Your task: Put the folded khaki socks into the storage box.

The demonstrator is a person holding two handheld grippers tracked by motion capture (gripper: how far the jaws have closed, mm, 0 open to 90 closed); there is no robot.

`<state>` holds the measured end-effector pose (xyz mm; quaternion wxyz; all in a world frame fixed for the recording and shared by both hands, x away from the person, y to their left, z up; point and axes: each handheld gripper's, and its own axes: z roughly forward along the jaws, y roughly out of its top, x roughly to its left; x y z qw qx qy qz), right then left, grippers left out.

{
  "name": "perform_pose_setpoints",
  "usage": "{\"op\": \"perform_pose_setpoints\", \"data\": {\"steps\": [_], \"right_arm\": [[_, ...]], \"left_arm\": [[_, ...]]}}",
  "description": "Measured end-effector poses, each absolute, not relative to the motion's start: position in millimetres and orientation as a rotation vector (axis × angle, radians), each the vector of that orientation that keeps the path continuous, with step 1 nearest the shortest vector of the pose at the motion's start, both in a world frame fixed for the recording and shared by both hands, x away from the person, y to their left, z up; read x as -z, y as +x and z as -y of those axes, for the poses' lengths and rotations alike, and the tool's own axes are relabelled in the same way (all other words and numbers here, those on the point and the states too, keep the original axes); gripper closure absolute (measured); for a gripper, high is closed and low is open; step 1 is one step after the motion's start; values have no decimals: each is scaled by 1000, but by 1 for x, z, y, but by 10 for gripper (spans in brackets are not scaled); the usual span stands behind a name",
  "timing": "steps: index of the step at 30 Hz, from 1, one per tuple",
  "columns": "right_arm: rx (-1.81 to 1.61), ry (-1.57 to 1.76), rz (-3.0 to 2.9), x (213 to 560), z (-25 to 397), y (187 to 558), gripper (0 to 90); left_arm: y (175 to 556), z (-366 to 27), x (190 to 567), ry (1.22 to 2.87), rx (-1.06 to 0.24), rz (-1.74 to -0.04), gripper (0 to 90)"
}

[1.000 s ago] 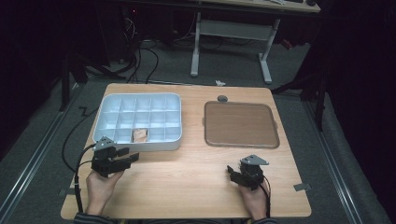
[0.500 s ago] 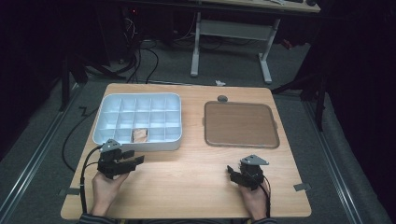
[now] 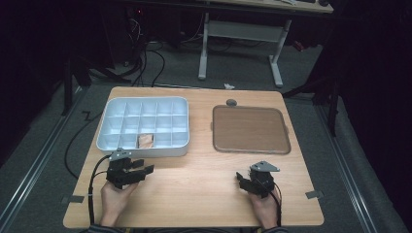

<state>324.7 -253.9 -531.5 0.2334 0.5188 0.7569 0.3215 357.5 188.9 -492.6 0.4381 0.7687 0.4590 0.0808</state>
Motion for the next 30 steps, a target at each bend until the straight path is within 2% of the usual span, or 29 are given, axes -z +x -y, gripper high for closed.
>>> {"op": "perform_pose_setpoints", "data": {"steps": [30], "right_arm": [[-883,1423,-2080,532,254,325,369]], "left_arm": [[356,-163,518,1980,-206,-1133,453]]}}
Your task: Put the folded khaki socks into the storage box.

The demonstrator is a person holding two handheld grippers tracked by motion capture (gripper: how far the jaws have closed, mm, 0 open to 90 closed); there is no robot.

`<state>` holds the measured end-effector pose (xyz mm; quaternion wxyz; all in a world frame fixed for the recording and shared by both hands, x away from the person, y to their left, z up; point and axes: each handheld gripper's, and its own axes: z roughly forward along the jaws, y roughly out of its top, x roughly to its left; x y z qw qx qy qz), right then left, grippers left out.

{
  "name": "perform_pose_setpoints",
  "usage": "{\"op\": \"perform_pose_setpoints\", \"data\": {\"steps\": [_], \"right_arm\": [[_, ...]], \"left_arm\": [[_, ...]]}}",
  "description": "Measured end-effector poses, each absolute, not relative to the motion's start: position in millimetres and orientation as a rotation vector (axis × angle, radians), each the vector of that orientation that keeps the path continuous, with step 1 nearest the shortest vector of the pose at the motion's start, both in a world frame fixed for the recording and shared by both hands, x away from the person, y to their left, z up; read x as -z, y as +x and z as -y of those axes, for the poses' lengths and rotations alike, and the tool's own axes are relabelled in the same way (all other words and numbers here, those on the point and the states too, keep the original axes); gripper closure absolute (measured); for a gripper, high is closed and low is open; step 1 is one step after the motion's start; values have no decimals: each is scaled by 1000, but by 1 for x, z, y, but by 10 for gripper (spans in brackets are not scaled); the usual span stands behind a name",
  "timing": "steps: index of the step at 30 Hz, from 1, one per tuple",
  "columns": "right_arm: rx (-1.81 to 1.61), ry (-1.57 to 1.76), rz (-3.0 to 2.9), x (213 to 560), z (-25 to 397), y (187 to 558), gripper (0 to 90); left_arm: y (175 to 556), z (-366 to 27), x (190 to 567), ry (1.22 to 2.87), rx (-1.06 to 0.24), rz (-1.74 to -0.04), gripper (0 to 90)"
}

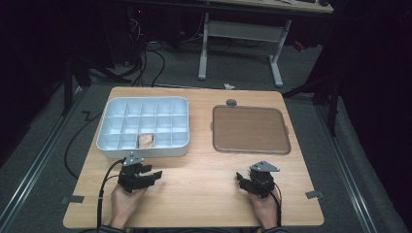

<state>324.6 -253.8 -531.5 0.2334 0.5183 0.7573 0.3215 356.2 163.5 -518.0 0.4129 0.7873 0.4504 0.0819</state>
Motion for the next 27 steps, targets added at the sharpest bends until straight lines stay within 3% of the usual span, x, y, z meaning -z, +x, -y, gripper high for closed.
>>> {"op": "perform_pose_setpoints", "data": {"steps": [27], "right_arm": [[-883,1423,-2081,532,254,325,369]], "left_arm": [[356,-141,529,2064,-318,-1082,448]]}}
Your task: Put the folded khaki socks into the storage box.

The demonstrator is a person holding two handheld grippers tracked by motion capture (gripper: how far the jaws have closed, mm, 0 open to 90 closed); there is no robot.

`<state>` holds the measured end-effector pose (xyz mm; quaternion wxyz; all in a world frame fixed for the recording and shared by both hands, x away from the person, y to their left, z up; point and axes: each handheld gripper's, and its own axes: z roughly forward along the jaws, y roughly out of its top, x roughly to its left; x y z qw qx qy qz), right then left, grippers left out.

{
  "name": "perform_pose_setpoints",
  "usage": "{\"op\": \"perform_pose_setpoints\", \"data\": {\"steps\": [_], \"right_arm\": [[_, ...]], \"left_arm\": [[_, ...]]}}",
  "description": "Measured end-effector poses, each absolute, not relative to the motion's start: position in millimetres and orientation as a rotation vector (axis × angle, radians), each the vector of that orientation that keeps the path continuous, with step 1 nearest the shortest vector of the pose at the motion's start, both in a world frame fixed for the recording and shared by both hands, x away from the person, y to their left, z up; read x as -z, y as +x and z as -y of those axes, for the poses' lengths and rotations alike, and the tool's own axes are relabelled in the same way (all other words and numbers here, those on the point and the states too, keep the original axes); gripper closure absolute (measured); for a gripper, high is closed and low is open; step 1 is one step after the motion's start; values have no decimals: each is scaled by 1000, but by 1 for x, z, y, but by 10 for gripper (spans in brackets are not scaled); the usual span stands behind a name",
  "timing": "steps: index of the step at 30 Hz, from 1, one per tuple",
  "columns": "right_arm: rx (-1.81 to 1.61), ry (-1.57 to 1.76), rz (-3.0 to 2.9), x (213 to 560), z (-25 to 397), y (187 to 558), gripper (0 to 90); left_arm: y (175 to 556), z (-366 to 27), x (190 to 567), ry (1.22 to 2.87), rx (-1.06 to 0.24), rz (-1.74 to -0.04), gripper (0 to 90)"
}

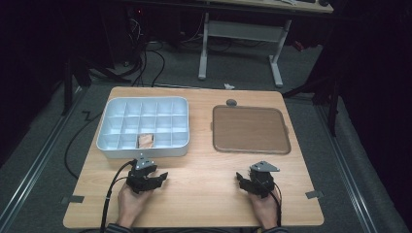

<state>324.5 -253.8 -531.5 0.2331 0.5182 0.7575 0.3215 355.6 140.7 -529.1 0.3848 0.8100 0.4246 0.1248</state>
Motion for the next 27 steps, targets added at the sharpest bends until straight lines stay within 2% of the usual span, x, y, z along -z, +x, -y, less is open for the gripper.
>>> {"op": "perform_pose_setpoints", "data": {"steps": [11,27], "right_arm": [[-883,1422,-2081,532,254,325,369],[-884,1423,-2081,532,254,324,368]], "left_arm": [[354,-134,530,2090,-345,-1061,436],[347,-129,536,2088,-449,-1030,412]]}}
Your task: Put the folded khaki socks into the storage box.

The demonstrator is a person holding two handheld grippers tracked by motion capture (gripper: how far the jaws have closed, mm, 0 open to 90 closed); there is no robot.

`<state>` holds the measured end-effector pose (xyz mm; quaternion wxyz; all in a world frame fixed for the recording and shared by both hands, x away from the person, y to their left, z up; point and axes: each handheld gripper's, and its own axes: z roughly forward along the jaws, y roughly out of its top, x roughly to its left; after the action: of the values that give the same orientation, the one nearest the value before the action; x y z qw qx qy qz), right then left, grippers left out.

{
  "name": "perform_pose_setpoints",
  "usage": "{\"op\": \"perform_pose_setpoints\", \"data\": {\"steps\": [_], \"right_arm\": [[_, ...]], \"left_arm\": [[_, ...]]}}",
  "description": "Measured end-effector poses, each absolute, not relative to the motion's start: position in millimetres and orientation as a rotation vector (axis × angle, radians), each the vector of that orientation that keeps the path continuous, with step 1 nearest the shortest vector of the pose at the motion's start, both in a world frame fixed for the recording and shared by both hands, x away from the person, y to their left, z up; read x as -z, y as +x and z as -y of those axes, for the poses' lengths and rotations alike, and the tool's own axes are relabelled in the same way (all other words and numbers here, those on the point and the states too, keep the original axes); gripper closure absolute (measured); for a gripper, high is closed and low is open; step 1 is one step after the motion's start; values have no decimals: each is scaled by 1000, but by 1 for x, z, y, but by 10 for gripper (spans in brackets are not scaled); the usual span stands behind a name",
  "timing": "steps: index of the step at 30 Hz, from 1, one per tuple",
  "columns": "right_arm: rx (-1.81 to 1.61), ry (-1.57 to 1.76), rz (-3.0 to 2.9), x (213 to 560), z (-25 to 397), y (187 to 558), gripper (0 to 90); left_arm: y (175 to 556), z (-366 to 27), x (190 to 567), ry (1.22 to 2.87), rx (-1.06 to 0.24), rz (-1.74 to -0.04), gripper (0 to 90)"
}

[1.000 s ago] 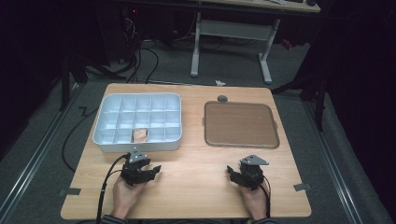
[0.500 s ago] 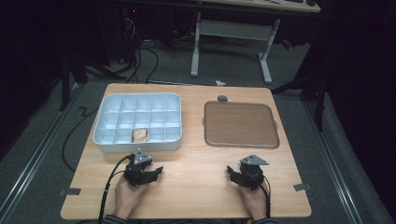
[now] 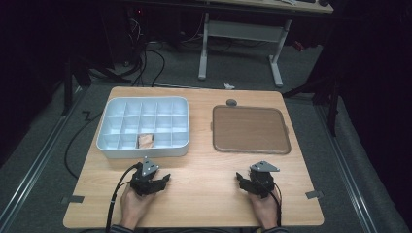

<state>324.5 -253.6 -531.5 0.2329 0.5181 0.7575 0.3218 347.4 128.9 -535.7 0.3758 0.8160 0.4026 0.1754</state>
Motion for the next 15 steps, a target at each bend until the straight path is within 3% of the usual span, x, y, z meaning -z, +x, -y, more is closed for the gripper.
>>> {"op": "perform_pose_setpoints", "data": {"steps": [15], "right_arm": [[-884,1423,-2081,532,254,324,368]], "left_arm": [[347,-128,536,2094,-449,-1037,353]]}}
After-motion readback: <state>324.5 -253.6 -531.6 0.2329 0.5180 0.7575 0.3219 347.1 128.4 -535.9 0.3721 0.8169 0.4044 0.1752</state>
